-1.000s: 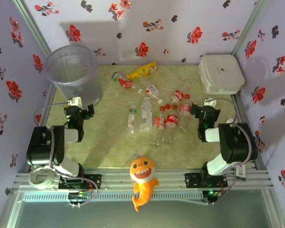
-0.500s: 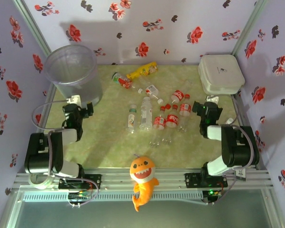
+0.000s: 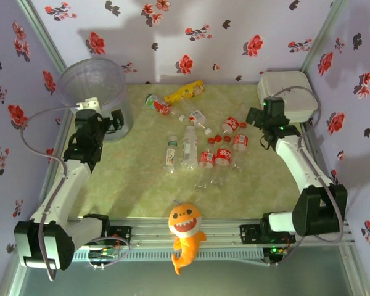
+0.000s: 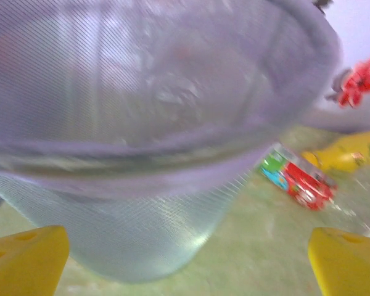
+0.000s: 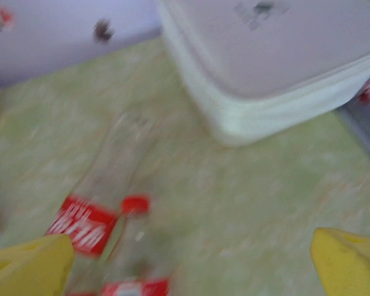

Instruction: Put the plastic bottles in the bin

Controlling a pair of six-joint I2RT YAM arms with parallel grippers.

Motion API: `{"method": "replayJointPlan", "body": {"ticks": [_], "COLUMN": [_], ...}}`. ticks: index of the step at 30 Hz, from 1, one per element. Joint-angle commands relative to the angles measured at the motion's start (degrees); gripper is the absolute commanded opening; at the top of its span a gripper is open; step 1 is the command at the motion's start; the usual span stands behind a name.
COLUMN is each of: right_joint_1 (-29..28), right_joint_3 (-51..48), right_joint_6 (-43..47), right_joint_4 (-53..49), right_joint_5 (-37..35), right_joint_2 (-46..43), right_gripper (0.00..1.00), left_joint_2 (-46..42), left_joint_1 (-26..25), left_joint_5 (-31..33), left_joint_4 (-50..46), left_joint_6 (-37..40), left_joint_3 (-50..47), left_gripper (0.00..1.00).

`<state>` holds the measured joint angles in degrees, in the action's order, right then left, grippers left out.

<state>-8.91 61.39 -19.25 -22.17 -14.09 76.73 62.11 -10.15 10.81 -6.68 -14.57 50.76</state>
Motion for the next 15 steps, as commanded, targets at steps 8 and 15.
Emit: {"method": "replayJointPlan", "body": {"ticks": [8, 15], "right_joint_1": [-5.1, -4.2], "right_joint_3": [5.3, 7.0], "right_joint_6": [-10.6, -11.2], "right_joint_4": [-18.2, -15.4], "right_joint_5": [11.1, 11.9], "right_joint_2": [9.8, 18.3], "right_gripper": [0.85, 0.73], "left_joint_2": [2.2, 3.1], "left_joint_1": [-14.6, -18.1], "left_joint_5": [-6.5, -7.1], "left_joint_4": [-14.2, -11.6], "left_joint_6": [-10.9, -12.4], "left_joint_3": [6.0, 5.3], "left_gripper": [0.99, 0.99]}}
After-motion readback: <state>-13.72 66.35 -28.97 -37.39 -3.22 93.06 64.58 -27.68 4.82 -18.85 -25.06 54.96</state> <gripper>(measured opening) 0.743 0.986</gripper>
